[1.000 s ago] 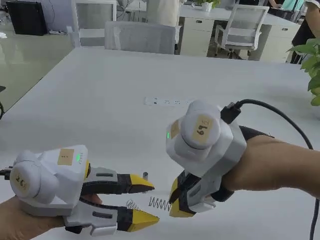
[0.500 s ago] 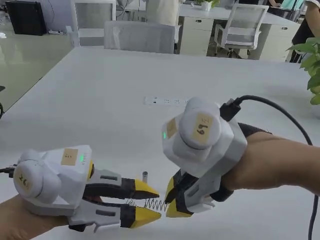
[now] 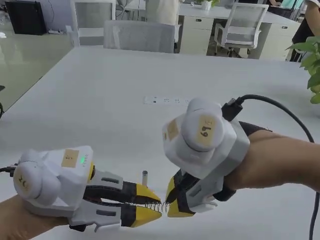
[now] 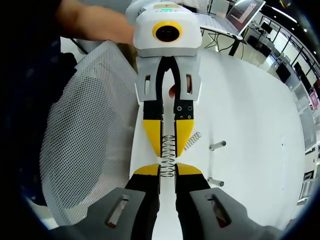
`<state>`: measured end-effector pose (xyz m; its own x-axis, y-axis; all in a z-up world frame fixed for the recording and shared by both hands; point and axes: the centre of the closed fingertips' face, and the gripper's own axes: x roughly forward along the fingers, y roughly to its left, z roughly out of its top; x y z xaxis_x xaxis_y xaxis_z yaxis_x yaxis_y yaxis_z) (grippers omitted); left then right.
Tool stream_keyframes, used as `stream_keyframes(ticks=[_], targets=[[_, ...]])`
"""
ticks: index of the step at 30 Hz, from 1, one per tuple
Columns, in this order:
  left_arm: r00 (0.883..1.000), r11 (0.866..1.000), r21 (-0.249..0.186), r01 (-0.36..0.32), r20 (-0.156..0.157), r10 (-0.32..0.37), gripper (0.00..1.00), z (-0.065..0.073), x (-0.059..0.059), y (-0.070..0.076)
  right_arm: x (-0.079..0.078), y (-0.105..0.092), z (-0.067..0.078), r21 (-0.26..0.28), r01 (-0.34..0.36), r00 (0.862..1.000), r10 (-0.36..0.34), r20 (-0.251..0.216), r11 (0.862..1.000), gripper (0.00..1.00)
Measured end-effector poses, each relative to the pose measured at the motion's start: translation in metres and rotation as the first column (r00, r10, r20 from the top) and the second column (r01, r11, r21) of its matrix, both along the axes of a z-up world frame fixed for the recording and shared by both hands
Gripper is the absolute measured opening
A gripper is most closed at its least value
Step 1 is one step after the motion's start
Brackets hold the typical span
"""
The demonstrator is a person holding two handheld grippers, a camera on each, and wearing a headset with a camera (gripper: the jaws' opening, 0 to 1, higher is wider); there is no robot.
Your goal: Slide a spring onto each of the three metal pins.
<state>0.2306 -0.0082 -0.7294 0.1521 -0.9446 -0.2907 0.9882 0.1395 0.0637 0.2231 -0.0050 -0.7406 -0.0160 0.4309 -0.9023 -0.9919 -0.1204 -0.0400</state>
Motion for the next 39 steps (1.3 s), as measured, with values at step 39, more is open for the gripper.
stream_keyframes(ticks=[39], targets=[[1.0,1.0,-0.012,-0.014,0.002,0.014,0.03,0.006,0.003,-0.002,0.004,0.003,0.016,0.058,0.064,0.998,-0.063,-0.018,0.996,0.07]])
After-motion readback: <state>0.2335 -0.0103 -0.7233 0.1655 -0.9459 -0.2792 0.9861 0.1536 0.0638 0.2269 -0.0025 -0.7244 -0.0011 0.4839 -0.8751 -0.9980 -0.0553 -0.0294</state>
